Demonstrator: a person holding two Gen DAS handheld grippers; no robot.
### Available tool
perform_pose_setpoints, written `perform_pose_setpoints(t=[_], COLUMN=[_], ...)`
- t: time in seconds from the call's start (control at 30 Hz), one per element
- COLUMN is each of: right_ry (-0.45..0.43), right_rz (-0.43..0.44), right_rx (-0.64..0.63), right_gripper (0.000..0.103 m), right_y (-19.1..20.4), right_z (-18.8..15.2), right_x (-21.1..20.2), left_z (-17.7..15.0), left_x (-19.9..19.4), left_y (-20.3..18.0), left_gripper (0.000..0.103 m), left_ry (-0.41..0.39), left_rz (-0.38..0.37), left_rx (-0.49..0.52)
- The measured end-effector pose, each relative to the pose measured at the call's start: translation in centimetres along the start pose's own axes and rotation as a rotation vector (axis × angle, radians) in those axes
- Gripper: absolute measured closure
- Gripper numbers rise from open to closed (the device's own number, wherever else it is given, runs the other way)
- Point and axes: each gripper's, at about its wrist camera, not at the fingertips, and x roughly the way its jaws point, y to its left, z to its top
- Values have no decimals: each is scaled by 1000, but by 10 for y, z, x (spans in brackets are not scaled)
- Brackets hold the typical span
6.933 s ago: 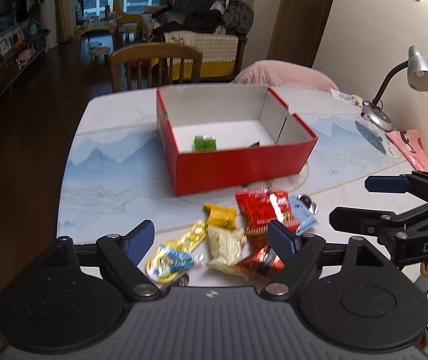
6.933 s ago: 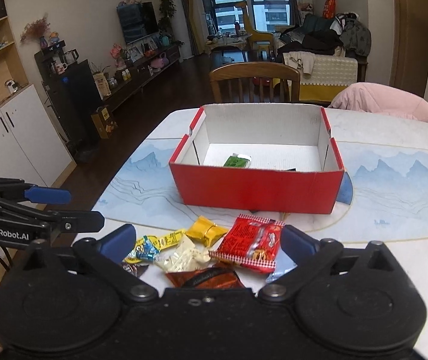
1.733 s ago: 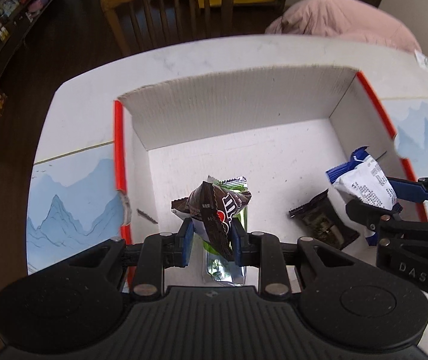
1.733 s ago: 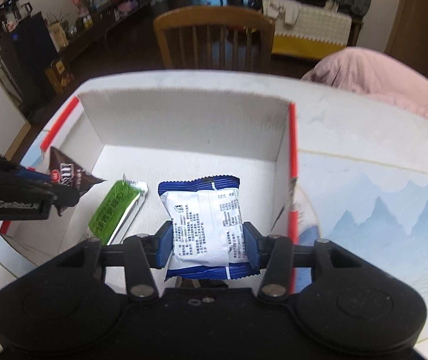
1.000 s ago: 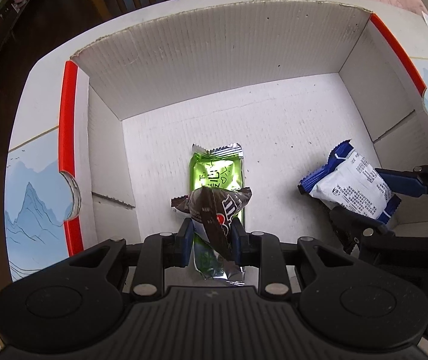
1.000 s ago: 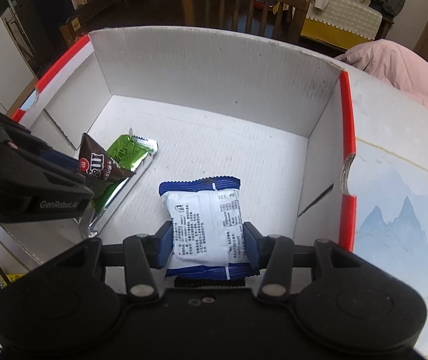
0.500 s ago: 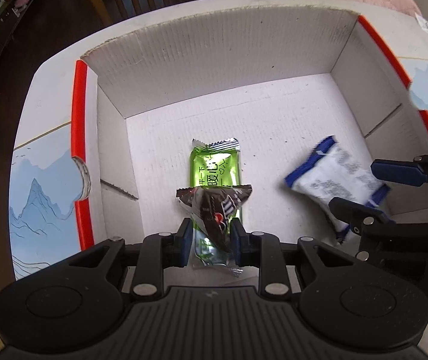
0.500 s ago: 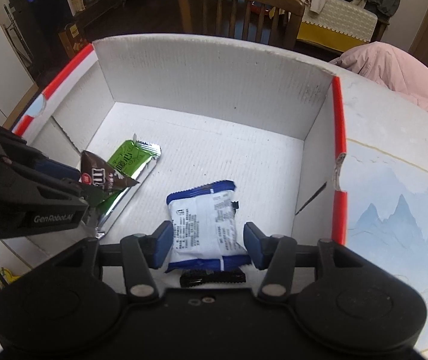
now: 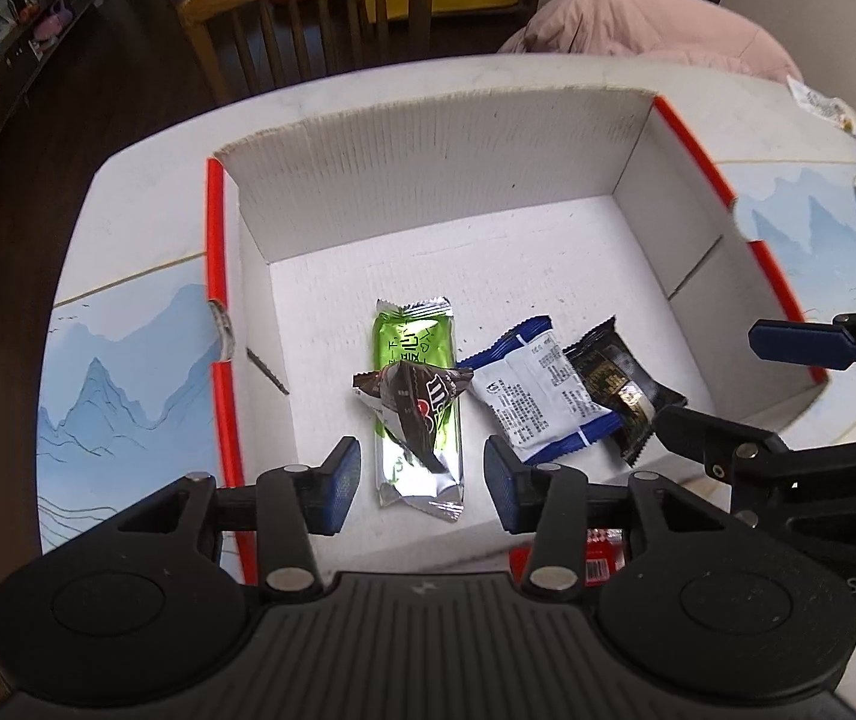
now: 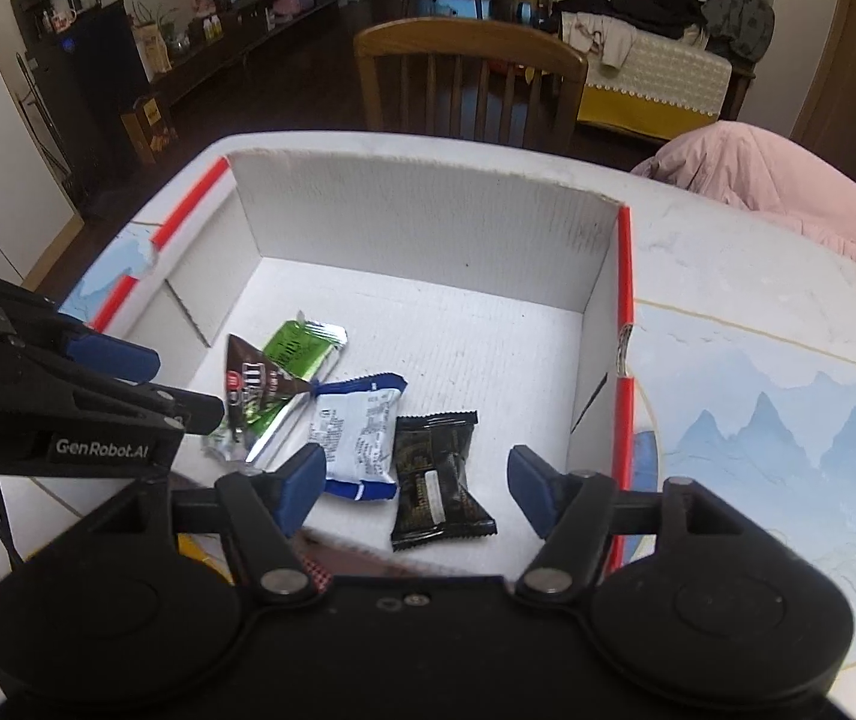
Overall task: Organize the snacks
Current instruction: 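Withdraw both grippers from the box back toward the remaining snacks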
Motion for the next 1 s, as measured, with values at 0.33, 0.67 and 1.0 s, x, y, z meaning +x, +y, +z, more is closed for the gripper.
perform_pose_setpoints(t=[0.33,0.67,1.0], right_ry=[-74,-145,-203], right_rz=[4,26,47], right_rx=[8,18,15], right_gripper=[28,22,16], right_y=[18,39,59], right_z=[-11,-28,-51], right_x=[-44,-87,-119], left_z=[-24,-56,-92], left_x=[-49,-89,-126], left_y=[2,8,17], left_gripper=[59,53,44], left_ry=[-81,-173,-267], left_rz=[-44,-80,-119], left_rx=[7,23,26])
